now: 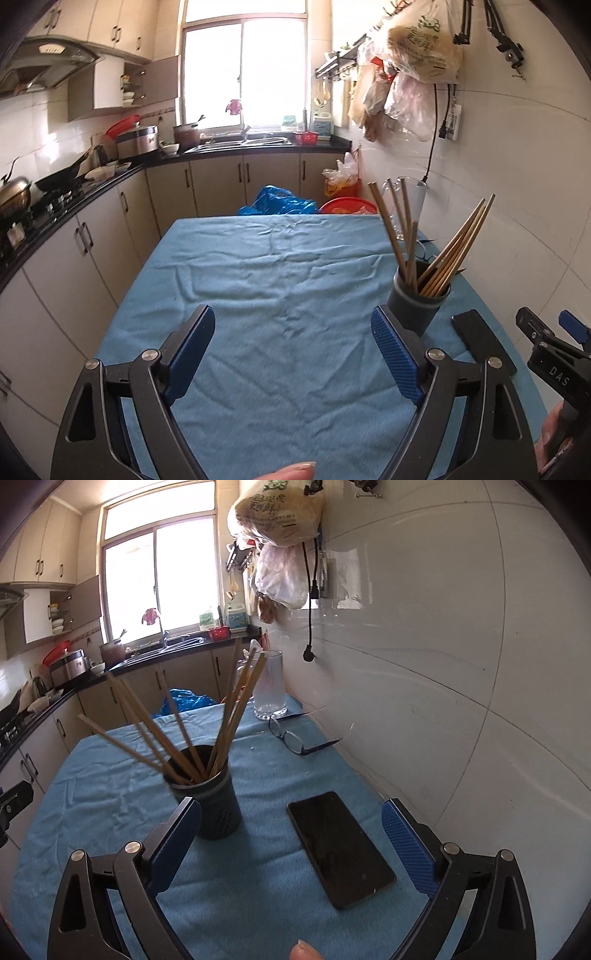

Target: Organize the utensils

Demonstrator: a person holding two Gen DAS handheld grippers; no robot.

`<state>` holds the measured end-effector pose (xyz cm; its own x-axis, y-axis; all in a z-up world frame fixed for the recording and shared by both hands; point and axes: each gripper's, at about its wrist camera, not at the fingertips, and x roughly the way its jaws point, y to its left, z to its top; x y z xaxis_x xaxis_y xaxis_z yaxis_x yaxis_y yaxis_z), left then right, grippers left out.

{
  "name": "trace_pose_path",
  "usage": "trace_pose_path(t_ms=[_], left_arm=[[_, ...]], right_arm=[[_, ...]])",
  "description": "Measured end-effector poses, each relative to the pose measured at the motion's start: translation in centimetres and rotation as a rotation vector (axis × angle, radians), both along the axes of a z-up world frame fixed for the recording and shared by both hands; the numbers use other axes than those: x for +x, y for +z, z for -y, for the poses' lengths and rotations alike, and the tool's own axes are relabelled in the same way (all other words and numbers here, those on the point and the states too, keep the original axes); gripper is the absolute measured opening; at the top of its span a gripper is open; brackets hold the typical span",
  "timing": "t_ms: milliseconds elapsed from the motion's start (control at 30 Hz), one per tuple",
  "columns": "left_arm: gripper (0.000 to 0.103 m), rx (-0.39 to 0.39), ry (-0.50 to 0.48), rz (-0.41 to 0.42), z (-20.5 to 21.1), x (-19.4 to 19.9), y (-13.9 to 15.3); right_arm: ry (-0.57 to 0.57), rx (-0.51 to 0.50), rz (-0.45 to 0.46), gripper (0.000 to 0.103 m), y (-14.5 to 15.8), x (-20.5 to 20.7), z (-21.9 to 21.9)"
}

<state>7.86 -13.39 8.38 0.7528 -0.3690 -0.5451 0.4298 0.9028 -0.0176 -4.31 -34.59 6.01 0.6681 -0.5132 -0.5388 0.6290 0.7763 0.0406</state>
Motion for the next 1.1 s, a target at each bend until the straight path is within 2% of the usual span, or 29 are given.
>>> trace_pose_path(t_ms=[300, 533, 700, 900, 1100], left_arm=[[0.086, 0.034, 0.012, 0.006, -3.0, -4.7, -0.9], [0.091, 0.002, 0.057, 0.009, -5.4, -7.3, -1.7], [0.091, 0.005, 0.092, -0.027, -5.7, -7.3, -3.4], [0.091, 0.024, 0.078, -0.081, -5.1, -7.1, -5.0], [0.091, 0.034, 0.062, -0.079, -4.6, -7.4, -5.2]], right_arm=[[0.017, -0.048, 0.001, 0.1, 0.3, -3.9, -4.3], [0.002, -0.029, 0.03, 0.103, -0.6, -7.0, -7.7], [-0.005, -0.003, 0.029, 0.103, -2.0, -6.8, -8.6], [0.006, 0.0, -0.014, 0.103, -3.1, -6.2, -9.0], [0.01, -0.008, -0.037, 0.103, -3.7, -6.0, -9.1]])
